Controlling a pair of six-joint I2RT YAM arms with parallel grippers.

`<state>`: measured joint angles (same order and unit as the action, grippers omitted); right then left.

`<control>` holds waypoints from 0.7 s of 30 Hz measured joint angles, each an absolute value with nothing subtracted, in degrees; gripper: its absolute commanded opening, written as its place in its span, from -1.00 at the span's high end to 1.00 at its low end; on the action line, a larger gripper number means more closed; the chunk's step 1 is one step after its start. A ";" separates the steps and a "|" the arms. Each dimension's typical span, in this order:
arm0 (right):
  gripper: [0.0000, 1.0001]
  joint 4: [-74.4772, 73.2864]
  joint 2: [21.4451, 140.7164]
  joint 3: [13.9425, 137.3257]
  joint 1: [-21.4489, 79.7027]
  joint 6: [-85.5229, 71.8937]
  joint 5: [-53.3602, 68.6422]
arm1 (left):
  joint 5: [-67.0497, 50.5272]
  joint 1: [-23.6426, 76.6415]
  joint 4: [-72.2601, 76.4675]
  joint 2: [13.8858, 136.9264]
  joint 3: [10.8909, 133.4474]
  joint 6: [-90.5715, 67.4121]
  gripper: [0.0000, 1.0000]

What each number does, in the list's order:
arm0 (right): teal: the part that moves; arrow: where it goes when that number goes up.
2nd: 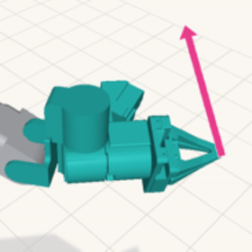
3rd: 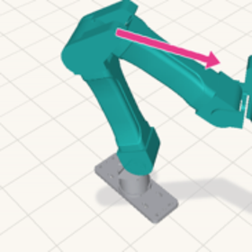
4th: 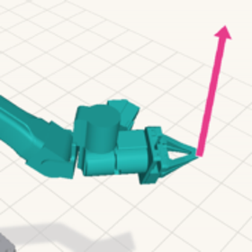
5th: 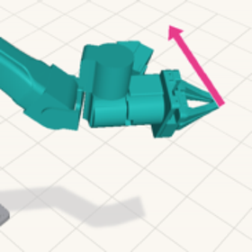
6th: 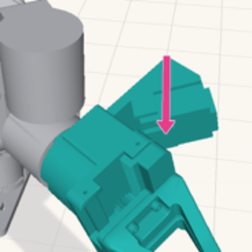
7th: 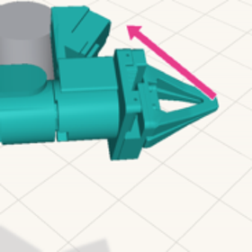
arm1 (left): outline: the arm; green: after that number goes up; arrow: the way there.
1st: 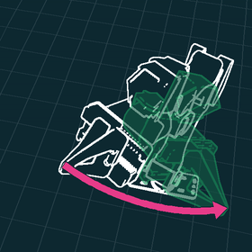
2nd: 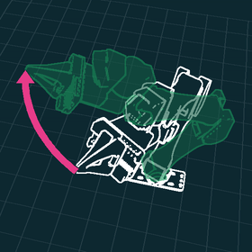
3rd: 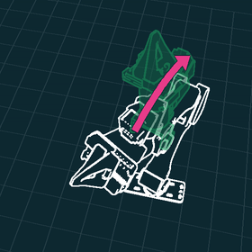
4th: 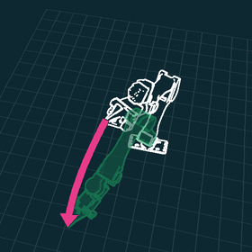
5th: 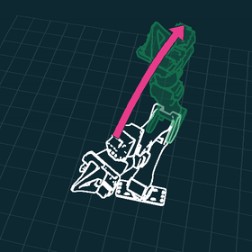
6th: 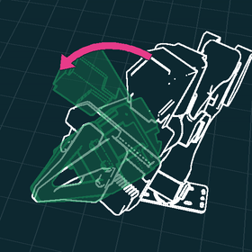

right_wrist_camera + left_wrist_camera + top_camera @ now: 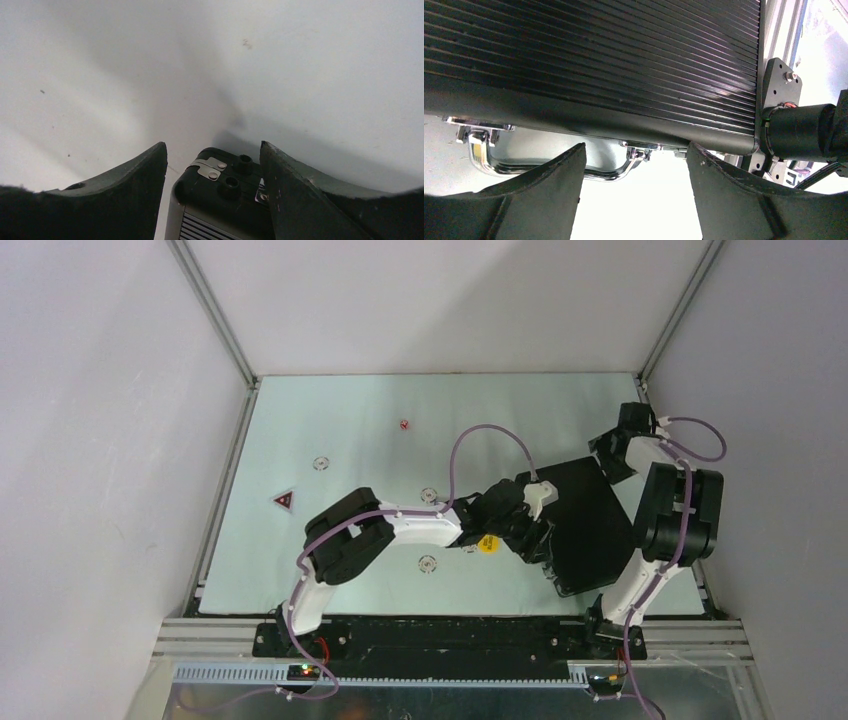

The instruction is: Pack up texas hold em set

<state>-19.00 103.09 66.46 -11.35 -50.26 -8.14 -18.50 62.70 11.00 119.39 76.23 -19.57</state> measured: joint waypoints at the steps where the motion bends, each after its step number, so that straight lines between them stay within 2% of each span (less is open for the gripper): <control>1: -0.42 -19.11 103.46 66.92 -10.90 -50.11 -7.84 | -18.83 62.54 11.03 119.48 76.23 -19.66 -0.56; 21: -0.39 -27.40 114.85 83.40 -0.49 -46.15 -3.31 | -21.30 58.67 8.75 121.43 76.29 -24.67 -0.52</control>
<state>-27.40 114.85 83.40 -0.49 -46.15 -3.31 -21.30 58.67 8.75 121.43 76.29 -24.67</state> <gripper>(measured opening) 0.698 0.757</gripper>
